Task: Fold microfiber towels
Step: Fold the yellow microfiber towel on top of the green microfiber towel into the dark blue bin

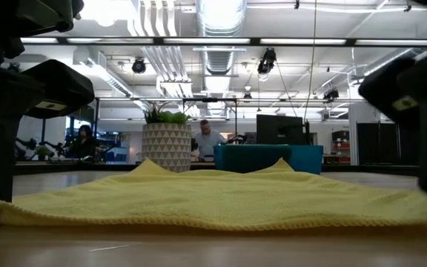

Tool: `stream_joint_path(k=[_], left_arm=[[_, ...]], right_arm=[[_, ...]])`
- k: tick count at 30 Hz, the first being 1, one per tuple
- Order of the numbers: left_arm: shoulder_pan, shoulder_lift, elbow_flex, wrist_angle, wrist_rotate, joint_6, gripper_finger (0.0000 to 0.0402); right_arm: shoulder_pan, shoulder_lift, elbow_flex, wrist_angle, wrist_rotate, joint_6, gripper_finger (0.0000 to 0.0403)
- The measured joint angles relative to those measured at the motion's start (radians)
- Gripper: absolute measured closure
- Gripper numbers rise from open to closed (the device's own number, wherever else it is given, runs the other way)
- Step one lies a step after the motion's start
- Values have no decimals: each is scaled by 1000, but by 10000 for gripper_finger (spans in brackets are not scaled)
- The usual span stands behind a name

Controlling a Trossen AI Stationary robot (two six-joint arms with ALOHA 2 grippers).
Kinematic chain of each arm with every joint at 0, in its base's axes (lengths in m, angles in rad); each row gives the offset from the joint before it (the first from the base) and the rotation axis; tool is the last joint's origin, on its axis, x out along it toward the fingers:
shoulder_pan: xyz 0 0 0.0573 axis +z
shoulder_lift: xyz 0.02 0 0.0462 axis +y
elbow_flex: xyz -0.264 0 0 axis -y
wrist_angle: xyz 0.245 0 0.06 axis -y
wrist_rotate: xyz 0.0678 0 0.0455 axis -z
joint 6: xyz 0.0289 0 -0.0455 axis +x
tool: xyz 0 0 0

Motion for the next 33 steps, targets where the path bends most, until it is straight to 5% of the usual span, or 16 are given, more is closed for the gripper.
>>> stream_joint_path(k=[12, 24, 33], left_arm=[[0, -5, 1, 2, 0, -22, 401], [0, -8, -6, 7, 0, -23, 401], [2, -60, -11, -14, -38, -21, 401]], right_arm=[[-53, 43, -1, -28, -85, 55, 277], [-43, 43, 28, -176, -80, 53, 387], [-40, 25, 83, -220, -111, -12, 394]])
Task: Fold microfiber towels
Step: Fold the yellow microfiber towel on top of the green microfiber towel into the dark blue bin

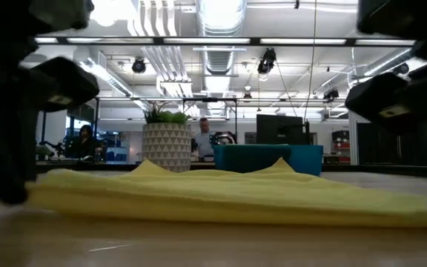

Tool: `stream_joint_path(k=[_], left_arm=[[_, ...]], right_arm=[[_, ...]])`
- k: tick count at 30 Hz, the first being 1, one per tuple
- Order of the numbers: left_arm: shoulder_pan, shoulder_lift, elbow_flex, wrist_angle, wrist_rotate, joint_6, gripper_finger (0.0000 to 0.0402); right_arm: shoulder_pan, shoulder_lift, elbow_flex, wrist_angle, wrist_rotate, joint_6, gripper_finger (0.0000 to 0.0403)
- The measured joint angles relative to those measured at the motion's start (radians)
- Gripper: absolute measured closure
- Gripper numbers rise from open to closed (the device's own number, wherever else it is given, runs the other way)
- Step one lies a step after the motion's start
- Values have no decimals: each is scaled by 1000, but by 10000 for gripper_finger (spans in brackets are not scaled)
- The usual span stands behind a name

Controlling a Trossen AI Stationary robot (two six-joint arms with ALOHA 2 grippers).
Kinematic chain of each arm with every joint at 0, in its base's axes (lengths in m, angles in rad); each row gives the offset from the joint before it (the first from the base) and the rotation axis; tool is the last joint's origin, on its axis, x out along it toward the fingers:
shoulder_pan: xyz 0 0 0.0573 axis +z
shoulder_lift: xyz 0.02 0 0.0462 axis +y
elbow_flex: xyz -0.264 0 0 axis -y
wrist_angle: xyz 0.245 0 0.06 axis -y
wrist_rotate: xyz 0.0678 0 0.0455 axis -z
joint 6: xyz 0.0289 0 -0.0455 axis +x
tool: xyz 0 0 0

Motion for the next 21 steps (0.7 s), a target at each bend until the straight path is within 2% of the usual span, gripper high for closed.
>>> stream_joint_path(k=[4, 10, 21], left_arm=[[-5, -27, 3, 21, 10, 0, 401], [-14, -30, 3, 139, 97, 0, 401], [-24, -85, 1, 141, 57, 7, 401]], right_arm=[[9, -16, 23, -8, -48, -4, 394], [52, -27, 25, -4, -72, 15, 394], [79, -100, 27, -35, -83, 39, 394]])
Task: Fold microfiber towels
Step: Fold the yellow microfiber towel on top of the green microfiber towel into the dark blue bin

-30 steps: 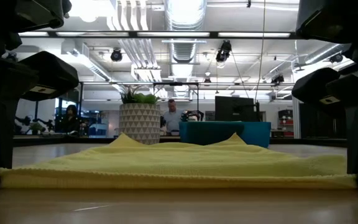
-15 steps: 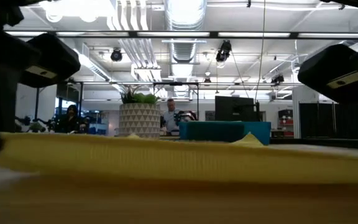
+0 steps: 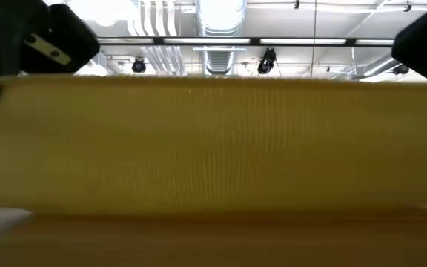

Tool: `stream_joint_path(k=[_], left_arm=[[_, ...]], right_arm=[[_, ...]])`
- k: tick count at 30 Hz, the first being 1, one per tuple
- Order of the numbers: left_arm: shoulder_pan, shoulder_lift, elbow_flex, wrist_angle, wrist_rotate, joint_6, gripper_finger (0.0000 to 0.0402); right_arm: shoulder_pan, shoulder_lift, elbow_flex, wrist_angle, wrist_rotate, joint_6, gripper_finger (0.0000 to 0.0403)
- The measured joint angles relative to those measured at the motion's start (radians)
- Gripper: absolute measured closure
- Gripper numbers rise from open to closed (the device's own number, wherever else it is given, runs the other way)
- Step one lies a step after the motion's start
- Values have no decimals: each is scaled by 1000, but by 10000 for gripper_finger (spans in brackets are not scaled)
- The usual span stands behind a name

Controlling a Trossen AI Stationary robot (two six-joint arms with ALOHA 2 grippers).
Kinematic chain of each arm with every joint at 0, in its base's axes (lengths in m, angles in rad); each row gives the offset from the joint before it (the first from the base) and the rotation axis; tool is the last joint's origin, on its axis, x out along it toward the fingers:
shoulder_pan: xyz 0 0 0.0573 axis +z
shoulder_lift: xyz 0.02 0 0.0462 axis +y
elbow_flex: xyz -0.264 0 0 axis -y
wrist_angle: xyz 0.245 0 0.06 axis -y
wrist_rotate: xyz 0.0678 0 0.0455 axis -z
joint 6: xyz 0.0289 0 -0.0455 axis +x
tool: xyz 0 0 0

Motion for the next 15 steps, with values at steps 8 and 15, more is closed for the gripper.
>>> stream_joint_path(k=[8, 15], left_arm=[[10, -71, -2, -128, -132, 4, 401], [40, -86, -2, -226, -181, 4, 401]], right_arm=[[-57, -77, -16, -99, 32, -49, 394], [-130, -162, -95, -108, 34, -71, 394]])
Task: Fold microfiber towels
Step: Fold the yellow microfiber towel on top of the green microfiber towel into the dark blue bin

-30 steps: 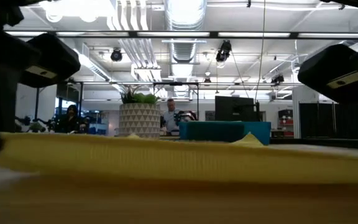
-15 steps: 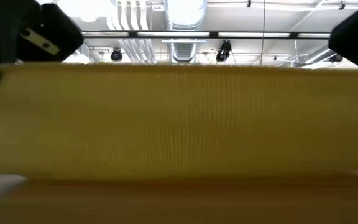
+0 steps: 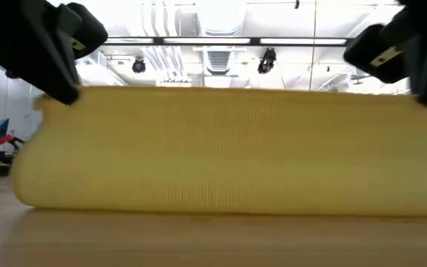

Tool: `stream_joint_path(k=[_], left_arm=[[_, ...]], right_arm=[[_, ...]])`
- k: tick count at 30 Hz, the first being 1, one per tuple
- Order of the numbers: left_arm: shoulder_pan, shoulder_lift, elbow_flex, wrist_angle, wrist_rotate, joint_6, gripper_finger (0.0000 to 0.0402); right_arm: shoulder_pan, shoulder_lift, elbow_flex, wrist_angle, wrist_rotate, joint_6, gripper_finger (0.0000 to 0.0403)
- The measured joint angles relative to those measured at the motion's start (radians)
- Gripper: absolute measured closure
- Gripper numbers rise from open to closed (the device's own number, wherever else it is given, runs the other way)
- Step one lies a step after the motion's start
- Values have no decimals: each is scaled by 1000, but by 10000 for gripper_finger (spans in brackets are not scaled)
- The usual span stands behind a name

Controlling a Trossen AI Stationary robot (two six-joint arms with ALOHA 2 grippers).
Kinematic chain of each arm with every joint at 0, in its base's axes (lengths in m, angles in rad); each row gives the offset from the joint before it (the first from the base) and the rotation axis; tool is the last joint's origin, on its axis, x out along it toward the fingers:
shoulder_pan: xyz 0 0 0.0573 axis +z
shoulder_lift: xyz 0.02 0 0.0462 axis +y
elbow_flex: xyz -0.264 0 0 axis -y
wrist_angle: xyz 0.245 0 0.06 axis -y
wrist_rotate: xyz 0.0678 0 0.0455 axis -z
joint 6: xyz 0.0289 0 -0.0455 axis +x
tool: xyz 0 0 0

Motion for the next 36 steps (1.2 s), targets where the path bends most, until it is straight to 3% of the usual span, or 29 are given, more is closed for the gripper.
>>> stream_joint_path(k=[6, 23, 36], left_arm=[[33, -10, 0, -70, -102, 1, 401], [266, -11, -33, -92, -96, 132, 401], [430, -21, -96, -43, -19, 276, 401]], right_arm=[[-86, -85, -73, -6, -1, -40, 394], [-336, -143, -156, -4, -60, -225, 394], [-482, -144, -219, 9, -91, -300, 394]])
